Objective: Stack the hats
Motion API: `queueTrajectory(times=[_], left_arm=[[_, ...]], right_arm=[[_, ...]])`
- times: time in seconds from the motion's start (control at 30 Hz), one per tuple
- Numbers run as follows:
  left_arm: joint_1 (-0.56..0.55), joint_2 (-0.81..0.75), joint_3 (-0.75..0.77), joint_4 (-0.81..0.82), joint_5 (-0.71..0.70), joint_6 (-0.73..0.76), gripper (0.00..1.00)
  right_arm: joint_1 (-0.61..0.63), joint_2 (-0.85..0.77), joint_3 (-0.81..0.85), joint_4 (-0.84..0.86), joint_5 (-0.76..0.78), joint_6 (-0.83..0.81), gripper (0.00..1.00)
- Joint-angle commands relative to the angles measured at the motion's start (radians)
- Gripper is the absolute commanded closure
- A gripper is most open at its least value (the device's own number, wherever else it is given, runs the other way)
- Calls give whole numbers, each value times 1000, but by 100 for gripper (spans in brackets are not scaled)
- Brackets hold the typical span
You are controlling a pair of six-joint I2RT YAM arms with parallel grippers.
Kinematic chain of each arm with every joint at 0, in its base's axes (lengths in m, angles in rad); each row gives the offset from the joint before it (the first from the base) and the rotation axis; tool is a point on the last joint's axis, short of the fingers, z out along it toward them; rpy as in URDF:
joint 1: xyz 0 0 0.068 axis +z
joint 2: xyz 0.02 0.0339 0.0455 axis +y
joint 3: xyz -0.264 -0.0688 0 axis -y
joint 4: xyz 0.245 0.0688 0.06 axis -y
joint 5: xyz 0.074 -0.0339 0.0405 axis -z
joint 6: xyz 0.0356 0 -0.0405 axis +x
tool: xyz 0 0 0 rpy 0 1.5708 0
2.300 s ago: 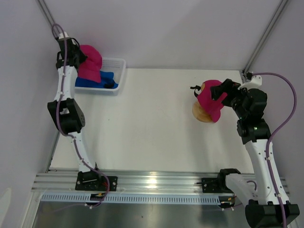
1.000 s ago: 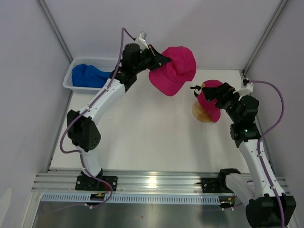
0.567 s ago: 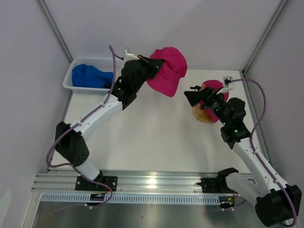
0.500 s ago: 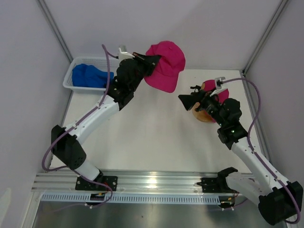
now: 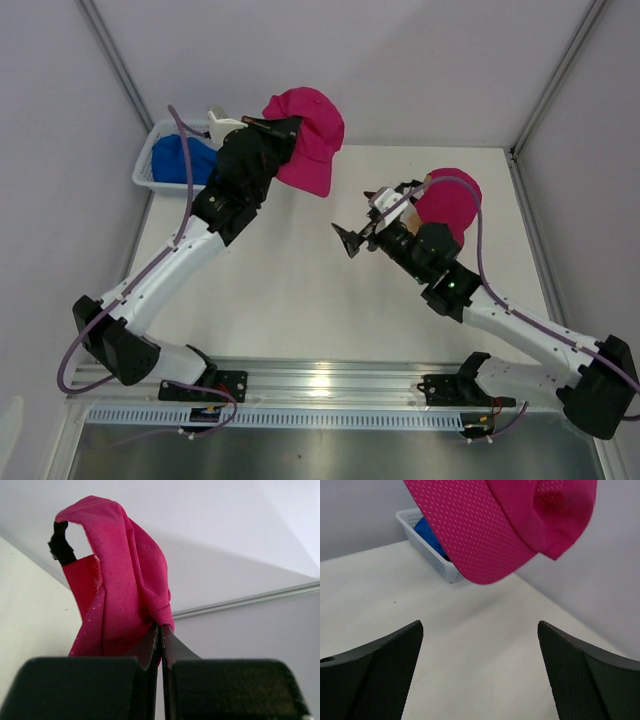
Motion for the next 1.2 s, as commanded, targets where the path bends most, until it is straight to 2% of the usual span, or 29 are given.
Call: queueTrajectory(times=[0.0,0.17,0.33,0.43,0.47,0.53,0.57,0.63,0.67,0.7,0.8,0.9,0.93,0.97,1.03,1.07,1.1,1.17], left_arm=[[0,-58,0,-65,-74,-28,99],[0,-75,19,-134,-114,-39,99],[0,-95,-1,-165,-105,-59,99],[0,-115,-21,-176,-125,-57,99],[0,-122,-26,-180,-132,-56,99],[1,-144,-46,-179,-151,-54,99],[1,-150,-63,-171,-154,-56,99],[1,-170,-72,-165,-154,-50,99],[1,-173,-90,-161,-146,-45,99],[1,-179,-95,-159,-143,-38,99],[9,-188,-116,-144,-123,-18,99],[35,-205,-162,-89,-33,21,99],[43,-208,-168,-54,1,31,95],[56,-210,-172,-32,39,47,78],[69,-208,-184,14,157,119,64],[81,-210,-182,22,186,136,55],[89,-211,-181,45,212,165,36],[121,-233,-190,48,277,188,22]], right_arm=[[80,100,95,73,62,-249,1],[183,223,173,110,154,-441,1],[249,367,196,369,315,-593,2],[264,421,239,453,372,-671,22],[274,441,249,461,372,-679,39],[275,449,259,463,331,-679,56],[275,455,261,482,324,-674,69],[275,464,267,507,329,-670,79],[275,467,269,524,340,-676,96],[275,470,267,557,352,-687,100],[268,443,252,570,401,-746,100],[235,397,239,445,378,-760,100],[197,360,238,408,337,-753,100],[173,340,212,380,312,-727,100],[111,294,154,392,180,-694,100],[47,242,116,468,139,-665,100],[18,217,30,510,99,-655,100],[-69,144,-41,564,-40,-654,100]])
